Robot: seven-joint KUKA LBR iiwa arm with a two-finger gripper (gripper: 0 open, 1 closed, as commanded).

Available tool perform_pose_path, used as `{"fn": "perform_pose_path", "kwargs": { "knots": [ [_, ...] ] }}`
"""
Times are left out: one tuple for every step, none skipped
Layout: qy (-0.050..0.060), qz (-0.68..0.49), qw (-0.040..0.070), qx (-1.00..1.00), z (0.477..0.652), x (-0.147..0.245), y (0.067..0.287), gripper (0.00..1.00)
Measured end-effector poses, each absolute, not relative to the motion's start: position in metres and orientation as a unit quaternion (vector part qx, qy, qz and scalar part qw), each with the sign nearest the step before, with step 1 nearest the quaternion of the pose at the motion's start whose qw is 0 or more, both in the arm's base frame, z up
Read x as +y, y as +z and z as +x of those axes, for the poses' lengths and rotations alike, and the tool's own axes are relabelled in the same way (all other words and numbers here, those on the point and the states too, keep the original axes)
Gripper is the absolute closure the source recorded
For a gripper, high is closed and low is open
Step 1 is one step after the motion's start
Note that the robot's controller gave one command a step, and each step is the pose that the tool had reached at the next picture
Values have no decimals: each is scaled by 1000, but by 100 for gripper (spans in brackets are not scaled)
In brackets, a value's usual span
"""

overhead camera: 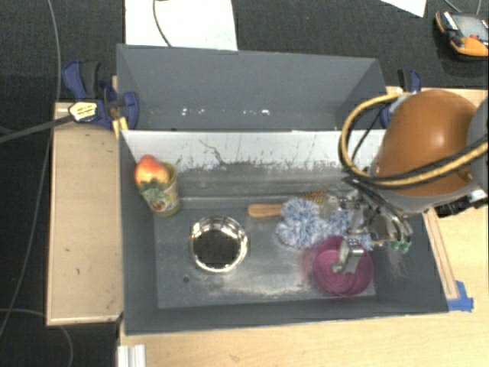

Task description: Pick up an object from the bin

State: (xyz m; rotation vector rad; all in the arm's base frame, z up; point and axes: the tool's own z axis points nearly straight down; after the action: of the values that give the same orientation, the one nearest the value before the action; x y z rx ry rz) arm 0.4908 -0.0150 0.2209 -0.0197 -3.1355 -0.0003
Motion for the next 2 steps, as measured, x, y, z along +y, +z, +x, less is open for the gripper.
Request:
{"fn": "perform_pose_path", "kwargs": {
  "knots": [
    [0,-6,-1,-1000,492,-15,225,0],
    [0,91,-3,-996,594,-26,141,0]
  ]
}}
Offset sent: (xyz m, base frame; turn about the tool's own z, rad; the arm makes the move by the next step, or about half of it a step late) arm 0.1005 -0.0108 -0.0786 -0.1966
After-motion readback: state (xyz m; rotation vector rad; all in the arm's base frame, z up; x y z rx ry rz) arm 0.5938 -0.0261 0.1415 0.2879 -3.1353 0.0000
